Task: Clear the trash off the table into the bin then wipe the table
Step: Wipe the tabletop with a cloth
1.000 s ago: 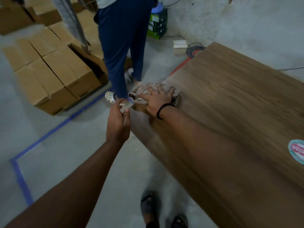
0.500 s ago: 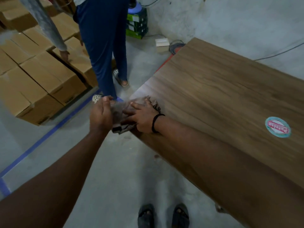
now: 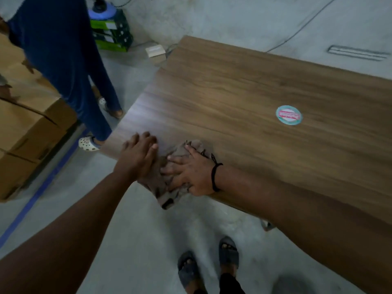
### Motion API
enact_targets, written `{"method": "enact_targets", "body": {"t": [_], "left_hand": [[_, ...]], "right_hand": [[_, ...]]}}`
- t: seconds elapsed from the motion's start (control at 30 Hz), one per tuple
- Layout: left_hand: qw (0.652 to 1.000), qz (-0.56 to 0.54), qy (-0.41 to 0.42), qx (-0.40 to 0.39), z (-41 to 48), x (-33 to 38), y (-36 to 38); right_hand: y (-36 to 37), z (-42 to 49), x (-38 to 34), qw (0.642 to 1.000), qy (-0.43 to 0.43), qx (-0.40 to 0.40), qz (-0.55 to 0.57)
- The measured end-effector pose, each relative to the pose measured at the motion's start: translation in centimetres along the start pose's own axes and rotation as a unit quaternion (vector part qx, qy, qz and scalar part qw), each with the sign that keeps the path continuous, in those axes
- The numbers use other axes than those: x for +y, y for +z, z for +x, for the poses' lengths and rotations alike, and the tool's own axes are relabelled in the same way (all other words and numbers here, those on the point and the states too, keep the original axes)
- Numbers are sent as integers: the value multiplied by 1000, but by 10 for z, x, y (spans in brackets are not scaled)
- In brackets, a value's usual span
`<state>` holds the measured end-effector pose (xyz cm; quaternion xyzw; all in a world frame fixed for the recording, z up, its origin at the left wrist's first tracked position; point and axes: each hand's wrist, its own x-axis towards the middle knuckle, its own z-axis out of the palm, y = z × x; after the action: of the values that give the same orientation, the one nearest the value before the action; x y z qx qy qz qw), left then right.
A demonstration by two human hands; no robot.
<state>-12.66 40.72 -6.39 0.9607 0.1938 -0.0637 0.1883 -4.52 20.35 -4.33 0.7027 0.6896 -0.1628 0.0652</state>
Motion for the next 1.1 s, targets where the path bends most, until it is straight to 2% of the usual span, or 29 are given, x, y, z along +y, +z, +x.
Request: {"method": "enact_targets", "body": {"t": [0.13,0.2,0.27,0.33,0.57,0.8,0.9,1.1], "left_hand": [[996,64,-39,53,-8,35,21],[996,63,31,55,-9,69,30],[987,29,155,21,-8,116,40],[970,-4,241,-24,-10,160,50],[916,40,393,-65,-31,274,95],[908,-4,414,-57,-68,389,158],[908,-19,415,-61,-82,430,175],[910,38,411,-32,-91,451,195]], "right_hand": [[22,-63,-2,997,31,27,72],[33,-91,-3,995,35,48,83],[44,-124,-2,994,49,53,81],[56,-159,-2,993,67,44,89],[104,-289,-1,983,129,71,110],[141,-404,-4,969,192,78,132],[160,-450,-7,961,215,106,135],[178,-526,-14,938,275,104,184]]}}
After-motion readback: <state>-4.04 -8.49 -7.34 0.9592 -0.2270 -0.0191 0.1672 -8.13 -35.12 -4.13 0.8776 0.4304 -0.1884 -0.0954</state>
